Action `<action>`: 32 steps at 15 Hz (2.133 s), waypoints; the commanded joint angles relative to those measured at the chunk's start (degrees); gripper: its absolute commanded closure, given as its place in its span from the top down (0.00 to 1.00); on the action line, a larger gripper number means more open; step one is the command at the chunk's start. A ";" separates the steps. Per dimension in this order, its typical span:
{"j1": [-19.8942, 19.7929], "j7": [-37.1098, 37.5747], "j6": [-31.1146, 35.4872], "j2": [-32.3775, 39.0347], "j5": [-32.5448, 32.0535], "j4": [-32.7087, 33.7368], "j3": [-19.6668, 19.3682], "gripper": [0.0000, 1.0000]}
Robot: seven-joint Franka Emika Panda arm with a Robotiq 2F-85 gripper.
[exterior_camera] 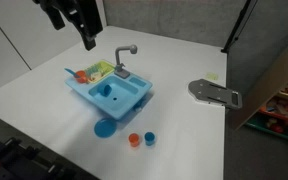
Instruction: Remove the cup from the sink and put it on the table
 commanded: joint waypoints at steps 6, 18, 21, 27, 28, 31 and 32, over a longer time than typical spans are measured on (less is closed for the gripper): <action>-1.57 -0.67 -0.21 0.26 0.86 0.12 1.45 1.00; 0.66 4.66 2.77 7.15 0.58 3.25 8.80 1.00; 1.69 6.83 5.19 10.75 0.31 4.41 11.65 1.00; 3.68 9.74 13.74 18.34 -1.03 5.59 16.23 1.00; 3.88 9.93 15.45 19.58 -1.17 5.72 16.70 1.00; 4.35 9.28 19.97 23.27 -0.91 6.04 17.53 1.00; 4.43 9.13 21.44 24.26 -0.84 6.10 17.65 1.00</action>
